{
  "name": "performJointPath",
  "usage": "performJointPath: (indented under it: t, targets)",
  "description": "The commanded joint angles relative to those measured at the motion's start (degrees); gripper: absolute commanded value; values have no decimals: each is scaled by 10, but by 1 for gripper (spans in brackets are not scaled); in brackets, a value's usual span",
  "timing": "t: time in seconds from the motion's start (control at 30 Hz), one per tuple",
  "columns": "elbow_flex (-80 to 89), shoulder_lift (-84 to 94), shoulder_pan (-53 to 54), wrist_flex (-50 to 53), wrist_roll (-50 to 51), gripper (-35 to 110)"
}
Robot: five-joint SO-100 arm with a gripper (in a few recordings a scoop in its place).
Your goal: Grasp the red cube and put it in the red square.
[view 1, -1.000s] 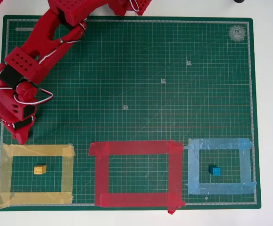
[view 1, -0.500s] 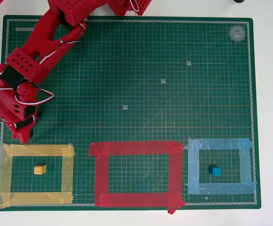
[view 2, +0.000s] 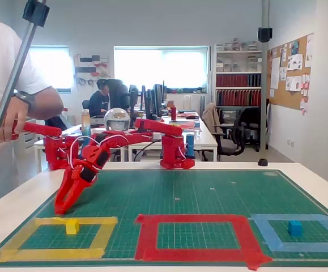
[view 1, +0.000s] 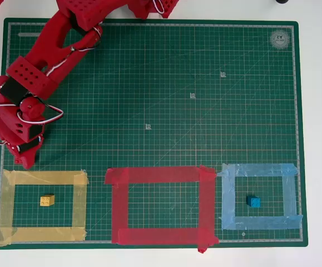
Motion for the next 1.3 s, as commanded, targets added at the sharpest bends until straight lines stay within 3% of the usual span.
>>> performJointPath:
  t: [0.0, 0.57, 0.87, 1.27]
  targets:
    - [0, 24, 4, -5, -11, 15]
    - [0, 21, 2, -5, -22, 13]
    - [0, 21, 1, -5, -23, -1]
    - [-30, 69, -36, -28, -47, -1]
